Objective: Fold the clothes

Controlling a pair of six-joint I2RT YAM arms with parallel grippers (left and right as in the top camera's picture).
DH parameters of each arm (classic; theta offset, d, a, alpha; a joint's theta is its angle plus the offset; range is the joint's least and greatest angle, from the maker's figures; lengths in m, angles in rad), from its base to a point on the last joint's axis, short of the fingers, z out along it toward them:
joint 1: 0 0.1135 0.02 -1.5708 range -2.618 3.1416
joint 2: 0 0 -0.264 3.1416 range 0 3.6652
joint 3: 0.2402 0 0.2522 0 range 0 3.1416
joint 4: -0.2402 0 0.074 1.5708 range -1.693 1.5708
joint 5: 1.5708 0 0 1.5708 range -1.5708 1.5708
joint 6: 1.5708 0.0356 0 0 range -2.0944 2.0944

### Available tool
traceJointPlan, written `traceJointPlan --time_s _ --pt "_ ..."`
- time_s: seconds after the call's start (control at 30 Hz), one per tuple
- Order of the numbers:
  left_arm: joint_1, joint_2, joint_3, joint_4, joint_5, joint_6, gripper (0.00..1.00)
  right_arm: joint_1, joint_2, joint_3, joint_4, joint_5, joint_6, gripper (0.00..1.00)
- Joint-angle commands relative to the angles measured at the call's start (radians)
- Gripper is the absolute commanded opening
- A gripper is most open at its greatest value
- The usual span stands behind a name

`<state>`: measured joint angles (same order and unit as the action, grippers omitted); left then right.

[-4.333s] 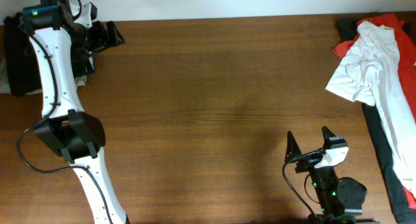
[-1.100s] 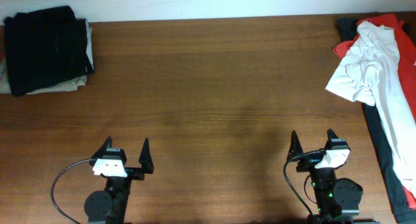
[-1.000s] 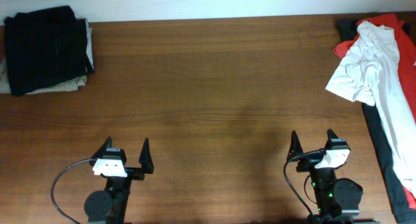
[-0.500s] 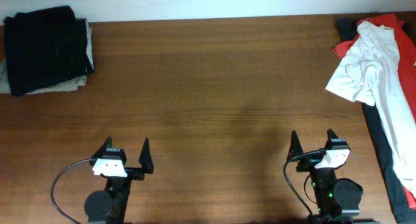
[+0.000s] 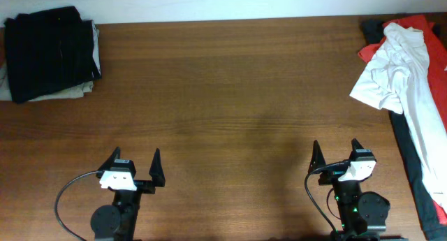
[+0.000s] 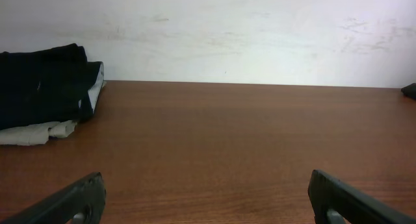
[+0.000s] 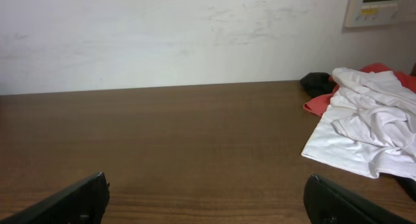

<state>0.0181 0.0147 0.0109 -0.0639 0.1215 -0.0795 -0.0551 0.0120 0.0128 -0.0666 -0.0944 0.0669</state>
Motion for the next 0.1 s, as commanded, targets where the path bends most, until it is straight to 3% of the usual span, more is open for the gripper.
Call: traceJointPlan --time_s 0.0,0.07 --pt "0.002 -0.01 -0.002 -0.008 -0.014 -0.002 0.99 0.009 -0.006 -0.007 -0.004 -0.005 -0.007 0.99" --pt "0.002 -0.01 -0.002 -0.008 -0.014 -0.002 0.99 0.009 -0.006 -0.007 -0.003 -0.005 -0.007 0.99"
